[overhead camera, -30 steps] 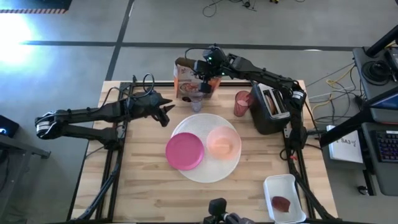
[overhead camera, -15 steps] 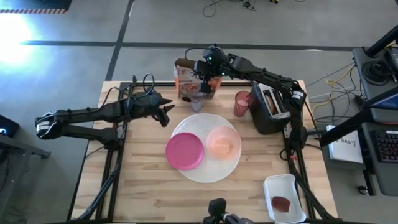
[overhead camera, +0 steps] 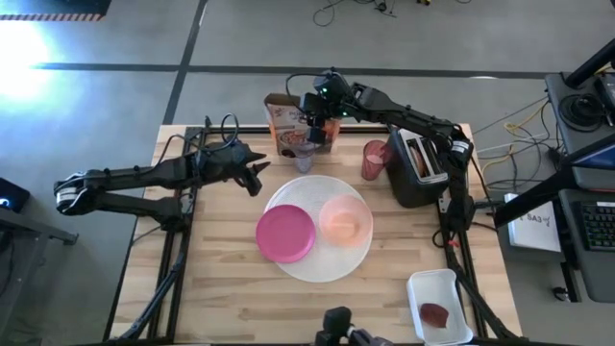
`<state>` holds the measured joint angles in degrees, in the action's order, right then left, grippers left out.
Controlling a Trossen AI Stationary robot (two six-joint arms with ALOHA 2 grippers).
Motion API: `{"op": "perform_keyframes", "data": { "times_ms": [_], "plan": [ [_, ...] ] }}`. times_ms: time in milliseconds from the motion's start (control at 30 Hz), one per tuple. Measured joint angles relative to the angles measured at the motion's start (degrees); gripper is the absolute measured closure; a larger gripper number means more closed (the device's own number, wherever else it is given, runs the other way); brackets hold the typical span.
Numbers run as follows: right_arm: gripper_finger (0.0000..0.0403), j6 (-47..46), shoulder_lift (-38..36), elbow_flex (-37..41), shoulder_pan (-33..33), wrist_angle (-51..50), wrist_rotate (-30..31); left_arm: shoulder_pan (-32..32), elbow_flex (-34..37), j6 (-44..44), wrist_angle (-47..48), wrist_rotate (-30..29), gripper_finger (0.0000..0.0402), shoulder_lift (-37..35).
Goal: Arrange a breakfast setting
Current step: Move the cereal box on the top left of the table
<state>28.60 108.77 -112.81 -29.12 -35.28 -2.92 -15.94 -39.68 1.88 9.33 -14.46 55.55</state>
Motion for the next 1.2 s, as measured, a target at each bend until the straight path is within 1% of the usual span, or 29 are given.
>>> {"op": "perform_keyframes", "data": {
  "times_ms": [100,233,367,467,600,667,767,833,1000,1100,1200],
  "plan": [
    [0.0283,0.1,-0.2,-0.4,0.0,-0.5,0.1,0.0,-0.1,-2.9,-1.9,-0.3,0.0299,-0.4],
    [0.0283,0.0,-0.3,-2.7,0.0,-1.8,0.3,0.0,-3.8,-7.6,-1.7,-3.5,0.0299,-0.4],
    [0.0287,0.0,-0.4,-5.2,0.0,-4.1,1.3,-0.3,-10.3,-13.3,1.5,-6.3,0.0299,0.0],
    [0.0286,-0.1,-0.4,-6.6,0.0,-6.4,1.6,-1.1,-16.6,-17.5,6.3,-6.6,0.0299,1.4],
    [0.0284,-0.1,-0.4,-7.3,0.0,-9.2,1.5,-3.4,-24.6,-22.1,13.4,-6.6,0.0299,5.3],
    [0.0286,-0.1,-0.4,-7.4,0.0,-10.4,1.5,-4.6,-28.2,-25.9,17.0,-4.8,0.0299,7.7],
    [0.029,-0.1,-0.4,-7.4,0.0,-11.9,1.5,-6.6,-33.4,-31.2,22.1,1.3,0.0299,11.9],
    [0.0292,-0.1,-0.4,-7.4,0.0,-12.3,1.5,-7.9,-36.5,-33.7,23.9,4.1,0.0299,15.1],
    [0.0293,0.0,-0.4,-7.4,0.0,-12.5,1.5,-11.1,-44.4,-38.6,27.5,4.9,0.0299,23.2],
    [0.0292,0.0,-0.4,-7.4,0.0,-12.6,1.5,-13.1,-49.1,-39.1,30.1,5.3,0.0299,28.0],
    [0.0292,0.6,-0.4,-7.4,0.0,-12.5,1.5,-15.1,-53.1,-39.2,32.8,7.9,0.0299,31.9]
  ]
}}
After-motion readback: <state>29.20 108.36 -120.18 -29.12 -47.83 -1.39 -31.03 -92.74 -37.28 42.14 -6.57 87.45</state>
